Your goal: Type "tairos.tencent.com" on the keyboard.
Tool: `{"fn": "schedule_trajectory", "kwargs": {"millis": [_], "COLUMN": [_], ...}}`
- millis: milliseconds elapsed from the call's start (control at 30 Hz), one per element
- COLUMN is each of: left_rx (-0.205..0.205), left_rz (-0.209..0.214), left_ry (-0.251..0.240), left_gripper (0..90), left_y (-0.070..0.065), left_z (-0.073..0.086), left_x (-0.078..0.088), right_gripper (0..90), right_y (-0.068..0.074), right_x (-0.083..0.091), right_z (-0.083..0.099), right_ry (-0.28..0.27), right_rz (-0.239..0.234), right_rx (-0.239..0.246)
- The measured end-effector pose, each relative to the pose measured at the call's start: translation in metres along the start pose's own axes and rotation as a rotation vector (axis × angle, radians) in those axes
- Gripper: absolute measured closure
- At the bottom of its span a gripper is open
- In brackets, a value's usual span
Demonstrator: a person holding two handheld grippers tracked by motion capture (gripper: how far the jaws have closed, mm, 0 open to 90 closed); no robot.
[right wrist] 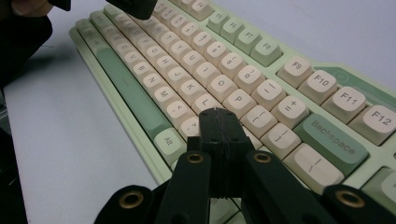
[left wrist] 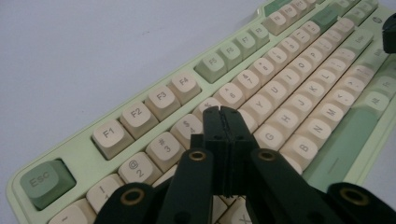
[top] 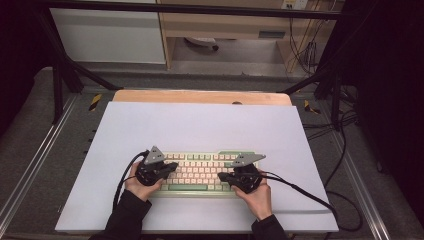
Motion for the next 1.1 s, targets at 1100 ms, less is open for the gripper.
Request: {"fn": "schedule_trajectory", "kwargs": {"millis": [1100], "left_rx": [0.0], "left_rz": [-0.017], "left_ry": [0.018], "left_gripper": [89.7], "left_y": [0.004], "left_z": [0.008], "left_x": [-0.002], "right_gripper": [90.0], "right_y": [0.0], "right_x": [0.001], "right_z": [-0.001], "right_ry": [-0.006], "right_rz": [-0.002], "right_rx": [0.001]}}
Point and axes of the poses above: each handheld gripper's, and its own axes: x roughly backward along the jaws, z roughly out of its underside, y roughly to its left, the point moved 9 cm from there along -x, roughly forward along the jaws, and after that the axes turned 1 degree about -z, right-handed, at the moved point
